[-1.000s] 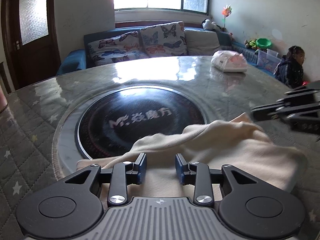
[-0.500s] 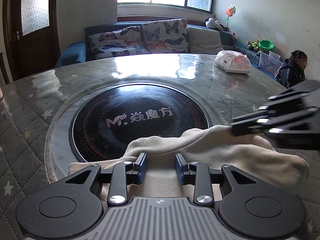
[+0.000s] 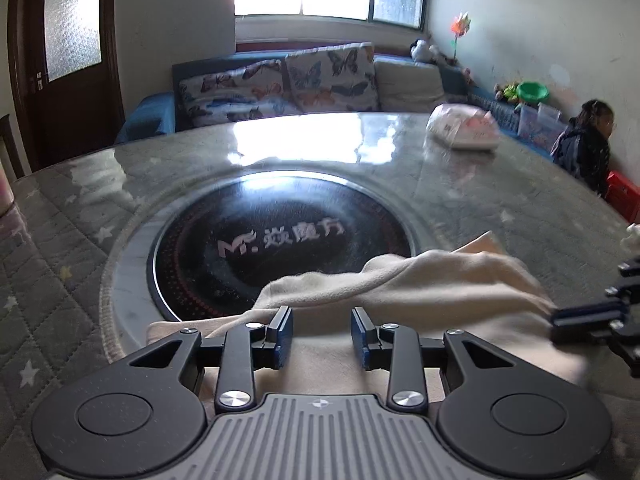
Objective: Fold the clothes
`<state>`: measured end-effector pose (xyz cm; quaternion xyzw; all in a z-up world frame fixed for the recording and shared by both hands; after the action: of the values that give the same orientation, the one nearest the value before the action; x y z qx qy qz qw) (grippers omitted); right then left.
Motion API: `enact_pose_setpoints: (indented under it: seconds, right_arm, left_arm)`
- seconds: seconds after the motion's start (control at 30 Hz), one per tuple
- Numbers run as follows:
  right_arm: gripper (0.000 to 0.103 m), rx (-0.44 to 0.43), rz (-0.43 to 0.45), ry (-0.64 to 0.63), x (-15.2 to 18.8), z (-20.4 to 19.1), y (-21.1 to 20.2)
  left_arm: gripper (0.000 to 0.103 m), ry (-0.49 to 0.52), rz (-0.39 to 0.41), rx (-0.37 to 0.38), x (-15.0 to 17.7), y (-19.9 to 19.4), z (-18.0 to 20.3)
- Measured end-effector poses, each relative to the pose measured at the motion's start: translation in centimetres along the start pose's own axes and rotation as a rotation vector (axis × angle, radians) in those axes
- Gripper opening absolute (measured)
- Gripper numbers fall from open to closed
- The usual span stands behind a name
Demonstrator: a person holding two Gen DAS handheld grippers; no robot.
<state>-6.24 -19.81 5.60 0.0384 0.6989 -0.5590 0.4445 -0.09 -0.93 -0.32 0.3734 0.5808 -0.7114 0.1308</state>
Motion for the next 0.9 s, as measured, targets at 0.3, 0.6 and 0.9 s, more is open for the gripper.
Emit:
enact_pose_setpoints:
  seconds: [0.3, 0.6, 0.9]
  right_arm:
    - [0.012, -0.099, 0.04, -0.115, -1.9, -4.1, 0.2]
    - [0.016, -0.098, -0.001, -0.162, -0.4, -6.4, 2.1]
    - [0.028, -0.103, -0.029, -0.142, -0.9, -5.9, 2.4]
  left_arm:
    - [0.033, 0.018, 0.033, 0.068, 4.3, -5.9, 1.4]
    - [0.035, -0.062, 0.034, 0.087, 7.1, -6.1, 0.3]
    - [0.032, -0.181, 0.061, 0.116, 6.9, -7.7, -2.7]
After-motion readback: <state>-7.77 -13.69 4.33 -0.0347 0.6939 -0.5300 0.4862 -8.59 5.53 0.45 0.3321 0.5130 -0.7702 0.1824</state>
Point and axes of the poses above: each gripper's, at about its wrist camera, not at the fingertips, and y roughly the way its jaws point, z to its right, x to its underside, the point moved 5 cm from there along y, roughly the way its jaws point, and after that the axes turned 8 degrees about -z, right-handed, at the moved point
